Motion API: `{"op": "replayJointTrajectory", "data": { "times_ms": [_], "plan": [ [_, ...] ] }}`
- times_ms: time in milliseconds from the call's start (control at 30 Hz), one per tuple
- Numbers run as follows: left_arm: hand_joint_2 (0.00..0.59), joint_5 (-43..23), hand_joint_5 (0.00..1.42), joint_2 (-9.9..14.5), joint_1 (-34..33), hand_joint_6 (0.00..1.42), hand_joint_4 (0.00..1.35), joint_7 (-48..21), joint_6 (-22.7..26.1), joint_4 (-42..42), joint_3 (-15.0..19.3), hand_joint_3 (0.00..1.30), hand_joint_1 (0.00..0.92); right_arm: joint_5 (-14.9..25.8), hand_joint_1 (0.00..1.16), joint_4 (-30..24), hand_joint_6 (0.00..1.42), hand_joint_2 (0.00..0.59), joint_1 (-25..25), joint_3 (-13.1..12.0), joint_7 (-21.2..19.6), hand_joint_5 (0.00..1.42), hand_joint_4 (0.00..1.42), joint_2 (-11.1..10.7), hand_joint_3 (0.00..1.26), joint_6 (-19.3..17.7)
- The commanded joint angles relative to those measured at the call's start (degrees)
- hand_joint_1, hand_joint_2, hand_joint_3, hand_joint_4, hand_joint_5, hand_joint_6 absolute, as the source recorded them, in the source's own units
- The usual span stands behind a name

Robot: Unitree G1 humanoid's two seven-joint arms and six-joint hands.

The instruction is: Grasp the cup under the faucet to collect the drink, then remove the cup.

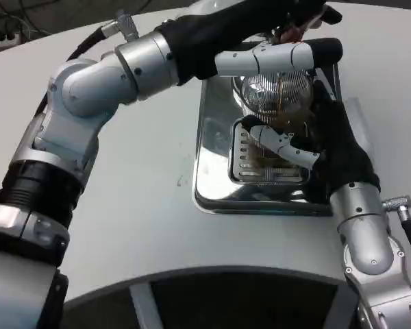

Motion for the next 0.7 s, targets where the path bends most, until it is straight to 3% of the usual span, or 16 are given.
{"op": "replayJointTrajectory", "data": {
  "times_ms": [33, 700],
  "plan": [
    [0.116, 1.6, 0.14, 0.7, 0.5, 0.08, 0.03, -1.9, 0.3, 0.6, -1.2, 0.10, 0.000, 0.2, 0.77, 1.2, 0.09, 0.212, 0.1, 0.8, -0.4, 0.16, 0.10, 1.1, 0.07, -0.2],
    [0.115, 2.4, 0.14, 1.0, 0.9, 0.08, 0.03, -2.1, -1.0, 0.3, -2.0, 0.10, 0.000, 0.3, 0.77, 2.4, 0.12, 0.212, -0.2, 1.2, -1.5, 0.20, 0.15, 1.8, 0.12, -0.3]
  ]
}}
